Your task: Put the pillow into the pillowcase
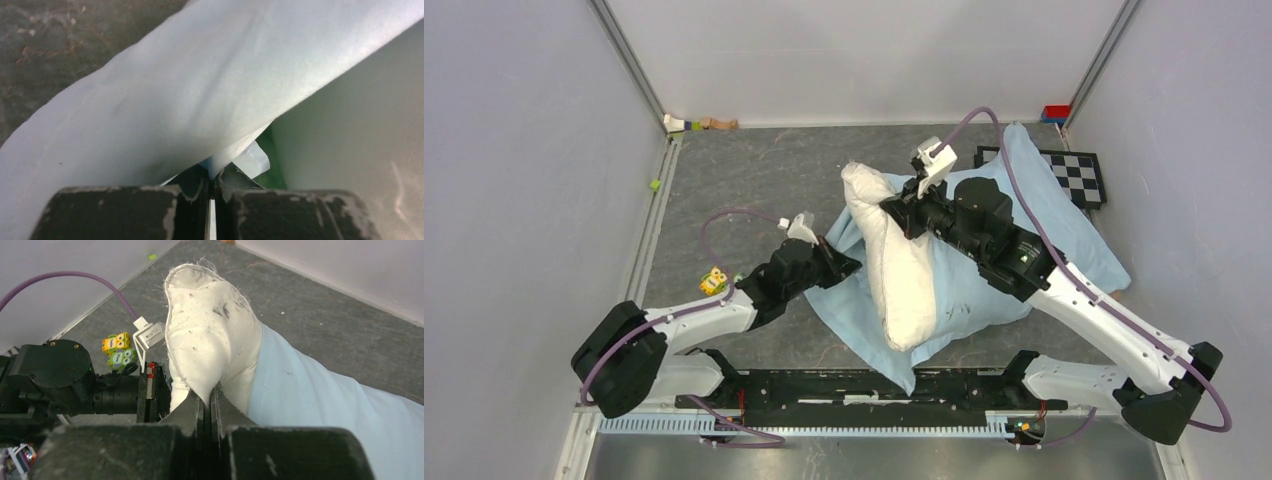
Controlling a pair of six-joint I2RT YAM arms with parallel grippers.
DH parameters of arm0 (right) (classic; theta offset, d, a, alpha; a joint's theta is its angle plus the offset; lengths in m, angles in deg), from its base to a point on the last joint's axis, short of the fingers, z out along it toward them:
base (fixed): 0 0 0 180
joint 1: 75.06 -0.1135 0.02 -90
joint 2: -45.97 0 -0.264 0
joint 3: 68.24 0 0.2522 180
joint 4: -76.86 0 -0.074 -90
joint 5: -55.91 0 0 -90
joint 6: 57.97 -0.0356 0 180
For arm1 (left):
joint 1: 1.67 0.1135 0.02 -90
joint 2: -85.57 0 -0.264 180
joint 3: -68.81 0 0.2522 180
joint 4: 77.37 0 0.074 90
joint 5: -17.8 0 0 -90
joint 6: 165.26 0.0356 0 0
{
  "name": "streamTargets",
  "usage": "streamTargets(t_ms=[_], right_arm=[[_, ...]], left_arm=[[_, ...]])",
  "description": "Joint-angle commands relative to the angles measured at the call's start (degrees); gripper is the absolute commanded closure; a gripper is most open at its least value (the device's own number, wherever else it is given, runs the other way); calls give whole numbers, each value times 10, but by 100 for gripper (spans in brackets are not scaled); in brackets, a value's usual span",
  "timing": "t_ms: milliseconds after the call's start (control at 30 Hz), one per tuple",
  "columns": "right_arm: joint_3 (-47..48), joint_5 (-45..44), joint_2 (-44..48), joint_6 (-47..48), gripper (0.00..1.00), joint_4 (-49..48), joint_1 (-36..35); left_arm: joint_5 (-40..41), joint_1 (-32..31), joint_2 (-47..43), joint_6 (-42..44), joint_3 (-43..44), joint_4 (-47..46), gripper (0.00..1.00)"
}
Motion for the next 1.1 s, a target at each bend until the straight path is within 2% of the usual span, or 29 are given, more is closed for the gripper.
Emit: streamTargets(t_ms=[0, 233, 333, 467, 600, 767, 867, 1067], right_arm=[[-20, 57, -10, 19, 100, -40, 9], [-52, 271, -38, 31, 100, -91, 9], [-60, 286, -35, 31, 100, -103, 8], [-56, 289, -36, 30, 100, -105, 8], [-46, 297, -40, 27, 100, -107, 8], [-36, 294, -41, 28, 100, -106, 8], [-37, 289, -41, 29, 100, -106, 8], [-32, 286, -43, 29, 100, -107, 8]], left_arm=[[-23, 7, -23, 46, -54, -17, 95], [-99, 7, 38, 41, -101, -158, 93], [-121, 6, 70, 18, -115, -215, 86], [-127, 5, 71, -2, -117, -221, 77], [-122, 3, 34, -2, -102, -165, 65], [-93, 1, -16, 2, -74, -37, 58], [-82, 1, -30, 5, -53, 41, 58], [-63, -14, -59, 17, -17, 135, 56]])
